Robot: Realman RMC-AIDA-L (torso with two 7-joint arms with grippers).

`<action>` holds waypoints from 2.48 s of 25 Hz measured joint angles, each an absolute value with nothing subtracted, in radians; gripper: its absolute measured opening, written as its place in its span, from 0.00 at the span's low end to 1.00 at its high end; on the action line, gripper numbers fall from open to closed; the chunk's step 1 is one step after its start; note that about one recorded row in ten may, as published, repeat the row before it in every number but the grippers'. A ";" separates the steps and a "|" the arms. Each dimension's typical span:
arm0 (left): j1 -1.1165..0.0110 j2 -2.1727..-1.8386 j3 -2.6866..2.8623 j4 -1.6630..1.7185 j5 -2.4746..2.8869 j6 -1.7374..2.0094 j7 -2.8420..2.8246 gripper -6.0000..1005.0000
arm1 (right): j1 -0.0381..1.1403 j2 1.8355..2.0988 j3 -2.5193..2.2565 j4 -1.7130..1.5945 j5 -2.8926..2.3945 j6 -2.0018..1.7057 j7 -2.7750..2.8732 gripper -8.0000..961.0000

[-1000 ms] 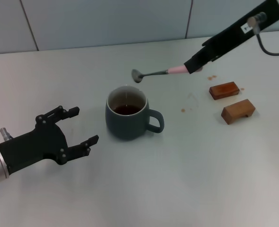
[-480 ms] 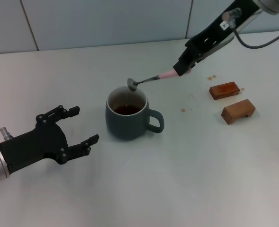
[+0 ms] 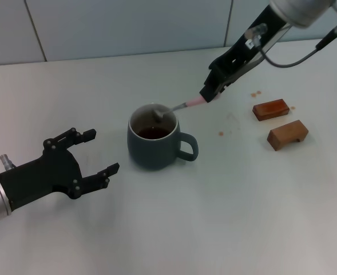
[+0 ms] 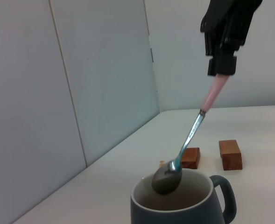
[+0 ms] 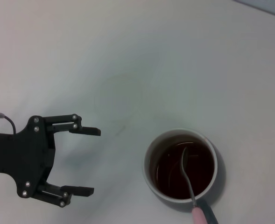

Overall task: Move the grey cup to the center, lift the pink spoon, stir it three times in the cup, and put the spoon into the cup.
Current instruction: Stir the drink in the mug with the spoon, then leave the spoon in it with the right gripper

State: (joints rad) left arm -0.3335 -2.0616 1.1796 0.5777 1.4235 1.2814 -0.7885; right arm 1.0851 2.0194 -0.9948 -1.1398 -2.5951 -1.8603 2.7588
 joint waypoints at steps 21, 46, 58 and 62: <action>-0.336 -2.062 1.183 0.574 1.424 1.281 -0.786 0.83 | 1.226 2.019 -1.030 -0.835 -2.675 -1.717 2.717 0.12; -0.334 -2.062 1.189 0.573 1.425 1.287 -0.779 0.83 | 1.296 2.018 -1.021 -0.734 -2.665 -1.696 2.683 0.14; -0.337 -2.062 1.190 0.574 1.425 1.289 -0.780 0.83 | 1.290 1.982 -1.015 -0.703 -2.687 -1.710 2.690 0.16; -0.339 -2.062 1.191 0.573 1.425 1.289 -0.779 0.83 | 1.299 2.008 -1.020 -0.705 -2.680 -1.726 2.688 0.16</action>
State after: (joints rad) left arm -0.3393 -2.0617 1.1906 0.5728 1.4250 1.2894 -0.7794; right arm 1.2993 2.0081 -1.0201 -0.7055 -2.6799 -1.7263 2.6878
